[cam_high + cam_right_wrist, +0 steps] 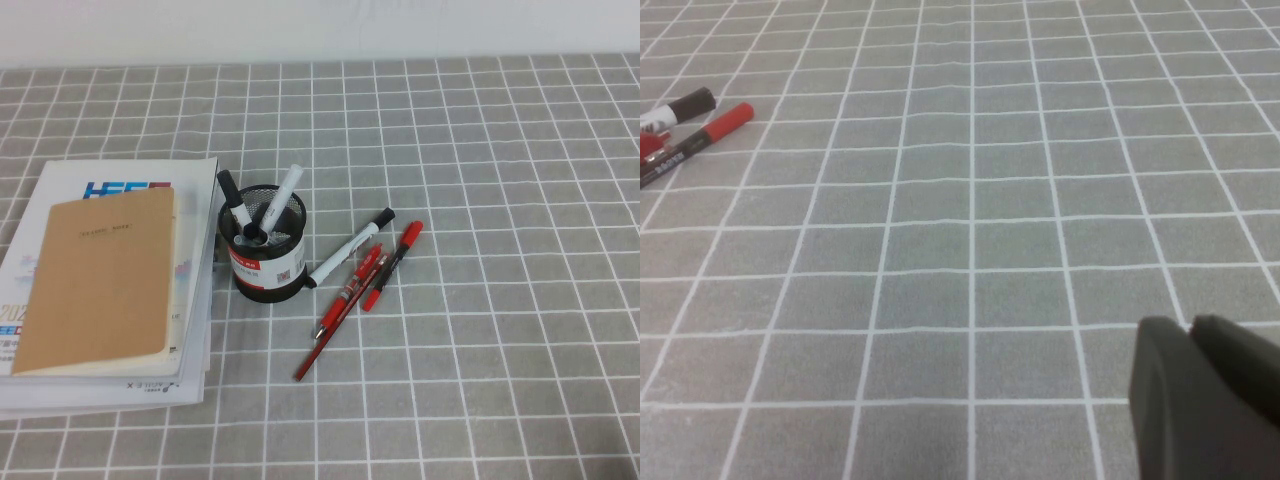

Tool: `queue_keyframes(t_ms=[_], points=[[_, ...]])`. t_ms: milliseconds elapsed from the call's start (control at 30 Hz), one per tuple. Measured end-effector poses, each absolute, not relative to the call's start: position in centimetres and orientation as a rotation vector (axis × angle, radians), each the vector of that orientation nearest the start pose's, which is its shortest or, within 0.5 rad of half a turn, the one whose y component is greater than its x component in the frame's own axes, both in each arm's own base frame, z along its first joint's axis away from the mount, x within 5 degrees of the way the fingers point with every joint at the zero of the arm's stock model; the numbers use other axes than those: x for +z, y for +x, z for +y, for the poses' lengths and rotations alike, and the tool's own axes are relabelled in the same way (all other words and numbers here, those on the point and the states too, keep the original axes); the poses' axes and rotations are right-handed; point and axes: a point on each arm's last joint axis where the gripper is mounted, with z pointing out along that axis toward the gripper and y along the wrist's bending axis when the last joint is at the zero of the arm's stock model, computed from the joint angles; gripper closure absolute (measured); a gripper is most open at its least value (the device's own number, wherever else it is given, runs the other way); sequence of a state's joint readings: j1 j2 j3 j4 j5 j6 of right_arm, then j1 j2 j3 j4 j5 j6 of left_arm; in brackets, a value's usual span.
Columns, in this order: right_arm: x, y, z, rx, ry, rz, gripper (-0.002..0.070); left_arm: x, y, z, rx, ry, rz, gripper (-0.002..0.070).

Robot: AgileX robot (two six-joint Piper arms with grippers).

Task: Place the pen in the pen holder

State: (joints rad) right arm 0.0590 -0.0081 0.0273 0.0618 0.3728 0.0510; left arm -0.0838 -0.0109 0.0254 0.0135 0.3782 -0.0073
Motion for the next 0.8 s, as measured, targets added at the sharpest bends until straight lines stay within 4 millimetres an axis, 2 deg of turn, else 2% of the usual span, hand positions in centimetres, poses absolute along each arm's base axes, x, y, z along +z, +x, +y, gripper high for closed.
queue_keyframes(t_ms=[433,567,700,800], points=[[17.2,5.2,0.9,0.247,0.102,1.871,0.0689,17.1,5.2,-0.4,-0.049,0.080,1.875,0.0680],[17.8,5.3,1.6,0.503,0.279,1.800,0.0689,17.1,5.2,-0.4,-0.049,0.080,1.875,0.0680],[19.1,5.4,2.0,0.903,0.600,1.627,0.0689,17.1,5.2,-0.4,-0.049,0.080,1.875,0.0680],[19.7,5.5,1.7,1.042,0.756,1.504,0.0689,17.1,5.2,-0.4,-0.049,0.080,1.875,0.0680]])
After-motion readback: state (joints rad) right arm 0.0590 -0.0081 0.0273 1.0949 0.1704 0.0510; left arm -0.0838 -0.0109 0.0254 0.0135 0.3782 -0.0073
